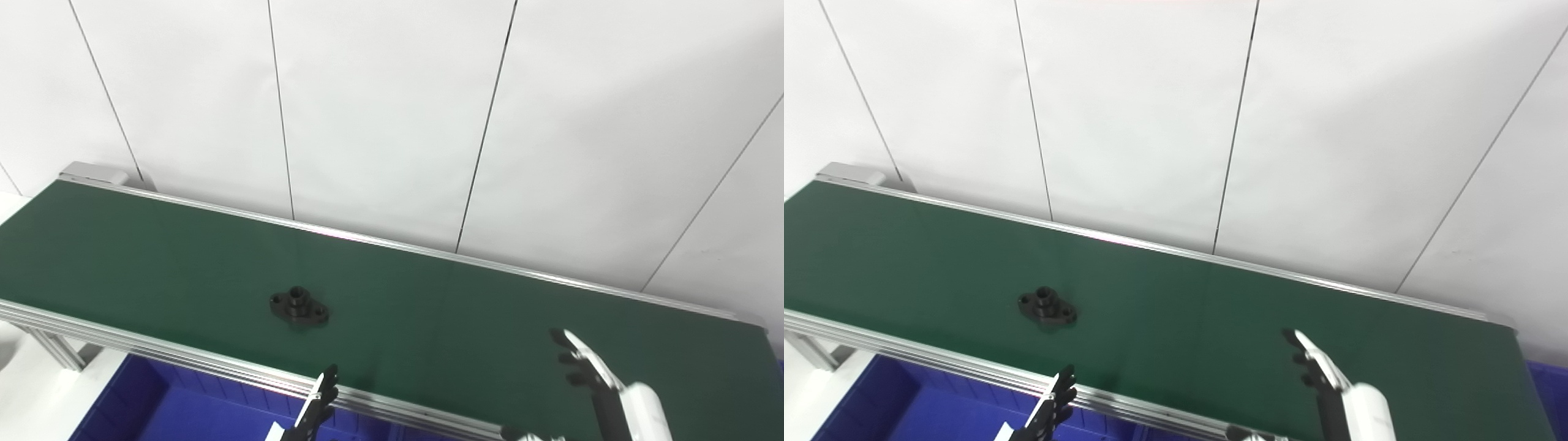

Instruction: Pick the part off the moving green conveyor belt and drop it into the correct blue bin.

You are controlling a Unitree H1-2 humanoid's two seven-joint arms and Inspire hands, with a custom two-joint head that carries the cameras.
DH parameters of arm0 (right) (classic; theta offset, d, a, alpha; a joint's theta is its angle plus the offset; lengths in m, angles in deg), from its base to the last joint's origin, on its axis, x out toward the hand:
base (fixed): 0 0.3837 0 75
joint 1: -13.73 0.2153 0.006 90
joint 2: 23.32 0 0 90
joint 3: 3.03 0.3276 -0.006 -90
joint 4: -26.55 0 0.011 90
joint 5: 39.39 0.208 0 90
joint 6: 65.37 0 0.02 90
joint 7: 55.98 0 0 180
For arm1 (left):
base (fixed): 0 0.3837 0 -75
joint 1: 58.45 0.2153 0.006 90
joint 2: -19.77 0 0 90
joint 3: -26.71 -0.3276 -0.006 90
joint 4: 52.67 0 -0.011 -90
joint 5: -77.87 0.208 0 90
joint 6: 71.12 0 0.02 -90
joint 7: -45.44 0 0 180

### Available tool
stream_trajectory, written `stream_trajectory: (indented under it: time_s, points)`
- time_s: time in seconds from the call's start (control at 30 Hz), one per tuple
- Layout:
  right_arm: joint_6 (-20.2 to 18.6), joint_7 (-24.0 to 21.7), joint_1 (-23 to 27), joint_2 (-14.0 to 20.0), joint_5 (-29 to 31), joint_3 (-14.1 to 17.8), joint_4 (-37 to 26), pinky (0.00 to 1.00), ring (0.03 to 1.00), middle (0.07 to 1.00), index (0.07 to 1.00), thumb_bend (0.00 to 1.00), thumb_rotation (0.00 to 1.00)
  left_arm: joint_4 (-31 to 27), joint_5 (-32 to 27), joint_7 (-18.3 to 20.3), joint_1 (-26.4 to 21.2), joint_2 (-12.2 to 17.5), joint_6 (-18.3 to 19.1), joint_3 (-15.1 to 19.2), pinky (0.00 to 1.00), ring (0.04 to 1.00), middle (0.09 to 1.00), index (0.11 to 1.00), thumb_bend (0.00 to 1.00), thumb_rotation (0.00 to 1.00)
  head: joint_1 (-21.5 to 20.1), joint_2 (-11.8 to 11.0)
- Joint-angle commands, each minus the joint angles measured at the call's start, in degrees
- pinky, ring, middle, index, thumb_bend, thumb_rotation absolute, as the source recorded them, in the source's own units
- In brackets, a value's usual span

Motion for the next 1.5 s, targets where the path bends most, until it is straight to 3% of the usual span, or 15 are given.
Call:
stream_trajectory:
  time_s: [0.0, 0.2, 0.3, 0.53, 0.77, 0.9, 1.47]
  points:
    - [-1.39, -0.33, 3.10, 0.07, -2.10, -1.02, -0.55, 0.64, 0.751, 0.831, 0.861, 0.91, 0.42, -2.09, -0.68, 0.60, -0.64, 0.21, -0.68, -0.37, 1.00, 0.985, 0.994, 1.000, 0.79, 1.00, 0.17, -0.07]
    - [-4.16, -2.78, 9.07, 0.44, -5.95, -3.68, 2.93, 0.65, 0.778, 0.845, 0.872, 0.90, 0.45, -1.76, -1.02, 1.09, -0.86, 0.13, -0.67, -0.58, 0.98, 0.977, 0.988, 1.000, 0.76, 0.99, 0.87, -0.08]
    - [-5.43, -3.72, 12.40, 0.24, -7.34, -5.24, 5.52, 0.65, 0.758, 0.819, 0.860, 0.90, 0.45, -2.20, -0.75, 1.14, -0.81, -0.02, 0.07, -0.76, 0.96, 0.976, 0.996, 1.000, 0.79, 1.00, 1.10, 0.07]
    - [-9.50, -3.40, 18.52, -1.42, -12.46, -9.33, 12.21, 0.67, 0.768, 0.823, 0.873, 0.90, 0.45, -2.59, -0.67, 1.03, -0.55, -0.23, 0.20, -1.25, 0.94, 0.975, 0.999, 1.000, 0.80, 0.99, 1.91, 0.45]
    - [-12.57, -1.39, 23.92, -3.12, -14.91, -12.64, 19.98, 0.63, 0.740, 0.809, 0.869, 0.91, 0.45, -3.26, -0.94, 1.10, -0.05, -0.14, 0.19, -1.91, 0.94, 0.975, 0.998, 1.000, 0.78, 0.98, 2.52, 0.95]
    - [-14.31, -1.56, 26.33, -3.58, -15.41, -14.21, 22.92, 0.59, 0.707, 0.800, 0.873, 0.90, 0.51, -3.81, -0.66, 0.95, 0.30, -0.23, 0.48, -2.32, 0.92, 0.966, 0.992, 1.000, 0.78, 0.98, 2.77, 1.29]
    - [-17.69, 1.15, 32.43, -5.97, -16.89, -23.00, 36.17, 0.56, 0.671, 0.782, 0.859, 0.92, 0.52, -6.48, -0.89, 1.01, 1.61, -0.94, 2.08, -3.64, 0.93, 0.966, 0.991, 1.000, 0.77, 0.97, 3.59, 2.67]
